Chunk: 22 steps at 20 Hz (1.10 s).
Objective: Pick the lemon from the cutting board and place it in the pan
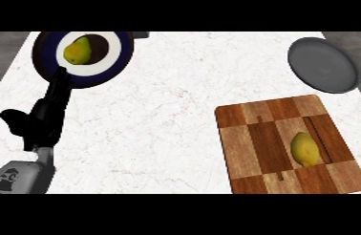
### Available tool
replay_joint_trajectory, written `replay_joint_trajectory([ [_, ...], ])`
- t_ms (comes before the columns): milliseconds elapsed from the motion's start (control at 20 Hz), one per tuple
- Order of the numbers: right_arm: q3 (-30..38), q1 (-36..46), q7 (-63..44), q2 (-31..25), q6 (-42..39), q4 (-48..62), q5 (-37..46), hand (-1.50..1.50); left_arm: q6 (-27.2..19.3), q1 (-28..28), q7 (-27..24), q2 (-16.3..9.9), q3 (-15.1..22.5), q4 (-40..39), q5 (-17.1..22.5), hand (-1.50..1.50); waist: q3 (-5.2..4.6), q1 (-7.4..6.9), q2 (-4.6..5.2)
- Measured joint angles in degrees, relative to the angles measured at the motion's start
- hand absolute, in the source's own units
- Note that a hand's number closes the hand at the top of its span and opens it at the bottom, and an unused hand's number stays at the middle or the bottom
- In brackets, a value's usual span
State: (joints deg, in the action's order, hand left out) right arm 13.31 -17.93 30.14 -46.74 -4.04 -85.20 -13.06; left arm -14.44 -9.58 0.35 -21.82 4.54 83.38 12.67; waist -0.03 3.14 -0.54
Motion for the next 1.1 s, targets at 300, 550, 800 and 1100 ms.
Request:
replay_joint_trajectory([
  [300, 6.89, -8.75, -6.07, -10.44, -4.65, -7.51, 2.24, -1.50, 0.90, 0.01, 0.21, 0.11, -0.26, 0.45, 0.05, 0.00, -0.13, -0.86, 0.15],
  [550, 13.62, -10.84, -15.57, -13.90, -8.60, -15.00, 0.99, -1.50, 1.29, -1.39, 0.96, 1.10, 0.00, -0.05, -0.89, 0.00, -0.10, -1.67, 0.31],
  [800, 15.61, -7.55, -24.84, -13.72, -10.12, -21.31, 2.43, -1.50, 1.91, -1.68, 1.79, 1.80, -0.26, 0.76, -1.73, 0.00, -0.05, -2.52, 0.42],
  [1100, 10.94, -1.92, -32.97, -11.22, -13.43, -26.61, 1.55, -1.50, 3.16, -4.02, 2.49, 2.55, -1.23, -0.86, -2.34, 0.00, -0.03, -2.98, 0.54],
])
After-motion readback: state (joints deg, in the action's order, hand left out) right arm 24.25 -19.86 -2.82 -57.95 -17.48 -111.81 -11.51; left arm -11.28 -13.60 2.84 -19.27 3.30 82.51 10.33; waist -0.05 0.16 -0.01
